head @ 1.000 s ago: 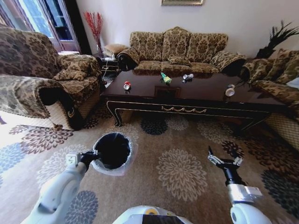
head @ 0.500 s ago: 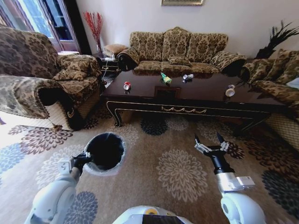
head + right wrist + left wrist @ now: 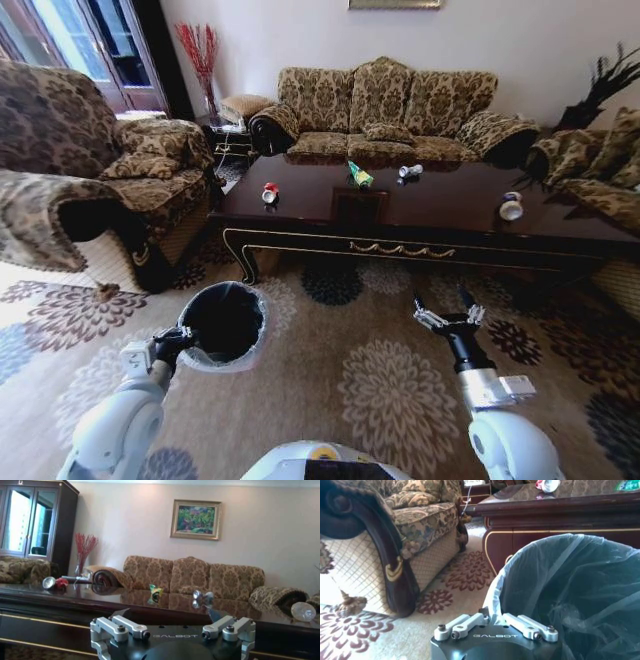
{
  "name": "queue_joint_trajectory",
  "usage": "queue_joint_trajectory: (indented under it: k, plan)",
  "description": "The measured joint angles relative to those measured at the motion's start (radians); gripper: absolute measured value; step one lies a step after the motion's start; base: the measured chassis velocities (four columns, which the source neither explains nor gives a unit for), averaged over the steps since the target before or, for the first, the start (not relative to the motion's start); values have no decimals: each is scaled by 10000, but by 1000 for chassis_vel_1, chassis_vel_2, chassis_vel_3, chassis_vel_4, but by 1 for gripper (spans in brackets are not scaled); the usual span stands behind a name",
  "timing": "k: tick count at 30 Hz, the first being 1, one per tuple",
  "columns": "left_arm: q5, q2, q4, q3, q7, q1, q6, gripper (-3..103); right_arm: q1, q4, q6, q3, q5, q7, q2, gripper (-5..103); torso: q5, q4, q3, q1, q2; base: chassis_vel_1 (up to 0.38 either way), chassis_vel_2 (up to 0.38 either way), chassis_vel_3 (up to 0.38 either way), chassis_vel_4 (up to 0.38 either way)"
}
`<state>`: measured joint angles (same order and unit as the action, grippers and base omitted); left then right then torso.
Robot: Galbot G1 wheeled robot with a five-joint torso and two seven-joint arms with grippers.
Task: Move to the front of the table and place the trash on the table into the trash bin.
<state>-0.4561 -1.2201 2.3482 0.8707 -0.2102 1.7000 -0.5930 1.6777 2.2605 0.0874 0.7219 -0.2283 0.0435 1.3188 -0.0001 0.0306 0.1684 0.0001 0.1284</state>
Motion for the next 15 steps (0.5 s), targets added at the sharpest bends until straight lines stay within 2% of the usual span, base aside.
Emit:
queue_joint_trajectory:
  k: [4,15]
  plan:
    - [-39,-7,0,-1,29,-6,-29,2,42,-101,139,58,6,35,31,100,3,0,-3,-1,1,-53,69,81,-26]
    - [-39,-27,-104,118,37,-54,-194,2,-62,-64,176,23,-52,52,79,100,1,-1,-6,-2,1,13,-6,-3,9]
